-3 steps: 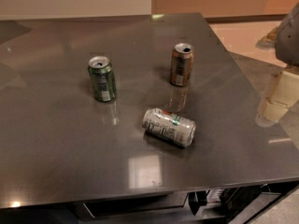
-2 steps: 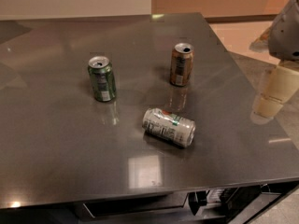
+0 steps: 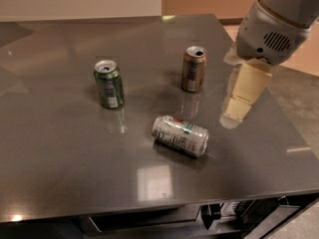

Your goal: Place 7up can upright

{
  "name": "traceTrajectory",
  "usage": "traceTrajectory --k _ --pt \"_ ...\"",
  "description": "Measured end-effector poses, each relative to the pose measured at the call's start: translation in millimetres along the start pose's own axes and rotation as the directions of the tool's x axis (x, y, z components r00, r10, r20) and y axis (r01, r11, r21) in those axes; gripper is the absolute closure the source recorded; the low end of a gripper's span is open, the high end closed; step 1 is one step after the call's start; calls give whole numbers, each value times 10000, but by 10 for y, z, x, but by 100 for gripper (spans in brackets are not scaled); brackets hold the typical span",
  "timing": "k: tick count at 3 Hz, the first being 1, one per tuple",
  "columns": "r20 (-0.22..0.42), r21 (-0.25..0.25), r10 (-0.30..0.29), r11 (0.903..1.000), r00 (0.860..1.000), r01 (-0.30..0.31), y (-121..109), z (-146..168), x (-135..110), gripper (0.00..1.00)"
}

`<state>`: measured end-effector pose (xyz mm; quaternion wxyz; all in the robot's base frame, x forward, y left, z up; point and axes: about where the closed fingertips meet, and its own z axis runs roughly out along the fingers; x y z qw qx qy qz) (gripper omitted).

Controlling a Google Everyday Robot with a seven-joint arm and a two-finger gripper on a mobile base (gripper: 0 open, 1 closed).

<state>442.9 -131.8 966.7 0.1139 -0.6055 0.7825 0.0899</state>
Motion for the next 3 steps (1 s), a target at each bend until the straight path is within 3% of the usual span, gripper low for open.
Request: traceTrajectory --k 1,3 --pt "-204 -62 -57 10000 9998 55 160 187 -290 0" --pt "-1269 -226 -95 9997 9919 67 372 701 -545 0"
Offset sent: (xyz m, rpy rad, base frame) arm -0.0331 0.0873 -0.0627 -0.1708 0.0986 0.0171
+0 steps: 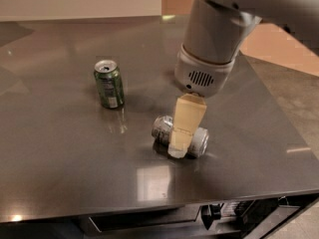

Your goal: Place 7up can upright

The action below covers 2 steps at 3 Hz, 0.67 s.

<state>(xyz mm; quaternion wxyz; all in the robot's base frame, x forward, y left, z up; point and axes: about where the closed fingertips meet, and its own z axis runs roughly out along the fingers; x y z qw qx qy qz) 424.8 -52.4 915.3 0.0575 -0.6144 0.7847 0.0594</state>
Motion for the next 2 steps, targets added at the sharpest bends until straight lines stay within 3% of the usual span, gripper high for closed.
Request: traceTrajectory --k 2 --pt "-648 -322 -100 9995 9978 79 32 347 -111 0"
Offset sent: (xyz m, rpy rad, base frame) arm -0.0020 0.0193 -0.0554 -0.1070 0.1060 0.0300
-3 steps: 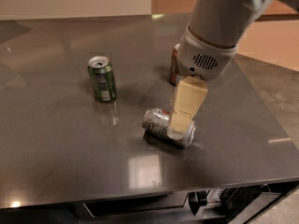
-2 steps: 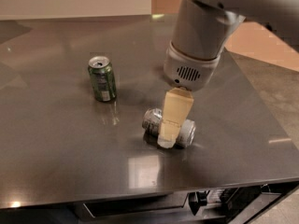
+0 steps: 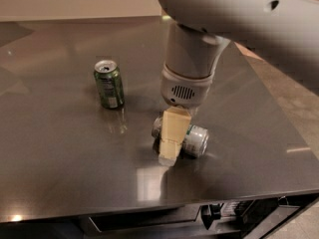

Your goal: Place 7up can upright

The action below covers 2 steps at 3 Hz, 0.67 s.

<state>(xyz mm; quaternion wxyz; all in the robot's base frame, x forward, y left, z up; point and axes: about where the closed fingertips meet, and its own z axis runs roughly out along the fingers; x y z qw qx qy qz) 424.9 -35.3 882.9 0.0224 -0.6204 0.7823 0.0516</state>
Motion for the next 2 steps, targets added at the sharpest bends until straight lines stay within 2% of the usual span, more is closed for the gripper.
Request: traceTrajectory --k 2 --pt "-599 -74 95 9999 9982 -99 -126 237 31 0"
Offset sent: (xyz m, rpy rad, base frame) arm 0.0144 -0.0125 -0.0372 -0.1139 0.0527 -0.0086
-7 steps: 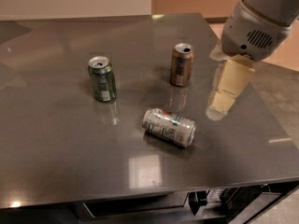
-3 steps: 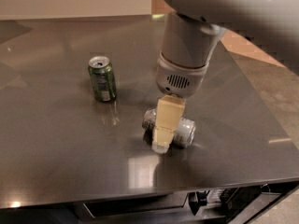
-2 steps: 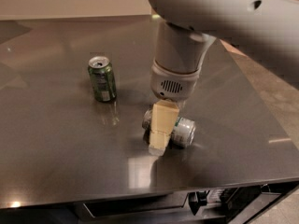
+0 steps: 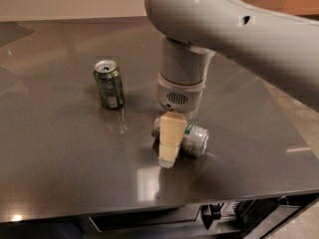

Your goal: Place 7up can upright

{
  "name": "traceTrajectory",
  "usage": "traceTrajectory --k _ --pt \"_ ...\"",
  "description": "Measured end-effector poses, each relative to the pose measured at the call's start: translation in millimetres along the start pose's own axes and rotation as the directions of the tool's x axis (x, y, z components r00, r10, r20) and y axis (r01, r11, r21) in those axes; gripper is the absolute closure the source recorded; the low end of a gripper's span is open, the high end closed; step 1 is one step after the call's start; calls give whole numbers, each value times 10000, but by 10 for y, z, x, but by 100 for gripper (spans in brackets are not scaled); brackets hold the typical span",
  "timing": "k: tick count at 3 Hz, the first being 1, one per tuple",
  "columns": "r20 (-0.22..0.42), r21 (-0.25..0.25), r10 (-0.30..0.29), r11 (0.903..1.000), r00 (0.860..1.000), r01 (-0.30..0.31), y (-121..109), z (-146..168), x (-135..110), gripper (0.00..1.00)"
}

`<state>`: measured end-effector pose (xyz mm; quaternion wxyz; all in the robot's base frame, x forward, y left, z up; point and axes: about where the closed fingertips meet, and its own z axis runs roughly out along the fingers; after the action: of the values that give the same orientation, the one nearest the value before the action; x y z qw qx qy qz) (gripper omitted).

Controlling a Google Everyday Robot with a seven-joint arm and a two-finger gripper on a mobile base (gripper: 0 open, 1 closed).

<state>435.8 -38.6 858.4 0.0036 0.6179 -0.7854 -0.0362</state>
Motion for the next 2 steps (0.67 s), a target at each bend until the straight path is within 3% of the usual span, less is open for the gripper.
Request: traceTrajectory --k 1,2 --pt "-319 38 145 9999 9994 -144 -88 65 31 17" --pt "-670 -4 322 9995 9972 -323 -146 125 29 42"
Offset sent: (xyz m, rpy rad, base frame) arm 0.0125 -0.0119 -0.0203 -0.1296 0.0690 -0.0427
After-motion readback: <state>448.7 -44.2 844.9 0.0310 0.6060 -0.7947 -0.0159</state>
